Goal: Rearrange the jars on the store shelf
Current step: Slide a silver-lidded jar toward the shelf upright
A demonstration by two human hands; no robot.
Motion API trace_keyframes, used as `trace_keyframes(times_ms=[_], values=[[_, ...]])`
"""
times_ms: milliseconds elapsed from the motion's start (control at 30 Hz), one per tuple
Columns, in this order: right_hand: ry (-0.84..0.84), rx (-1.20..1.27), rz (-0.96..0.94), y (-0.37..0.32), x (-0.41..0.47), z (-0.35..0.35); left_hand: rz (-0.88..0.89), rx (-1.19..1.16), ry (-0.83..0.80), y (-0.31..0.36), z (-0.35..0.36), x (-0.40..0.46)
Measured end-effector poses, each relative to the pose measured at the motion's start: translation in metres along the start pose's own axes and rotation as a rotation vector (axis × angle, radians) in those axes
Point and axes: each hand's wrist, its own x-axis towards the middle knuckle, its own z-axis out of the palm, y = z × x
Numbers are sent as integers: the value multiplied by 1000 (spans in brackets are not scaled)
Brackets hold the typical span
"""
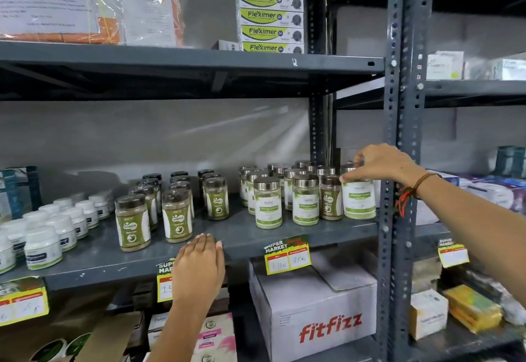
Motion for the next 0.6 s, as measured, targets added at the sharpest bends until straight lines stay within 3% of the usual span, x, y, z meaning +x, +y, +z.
trace_keyframes(times_ms=[600], values=[[-69, -126, 111, 18, 30, 38, -18, 10, -29, -2, 4, 0]])
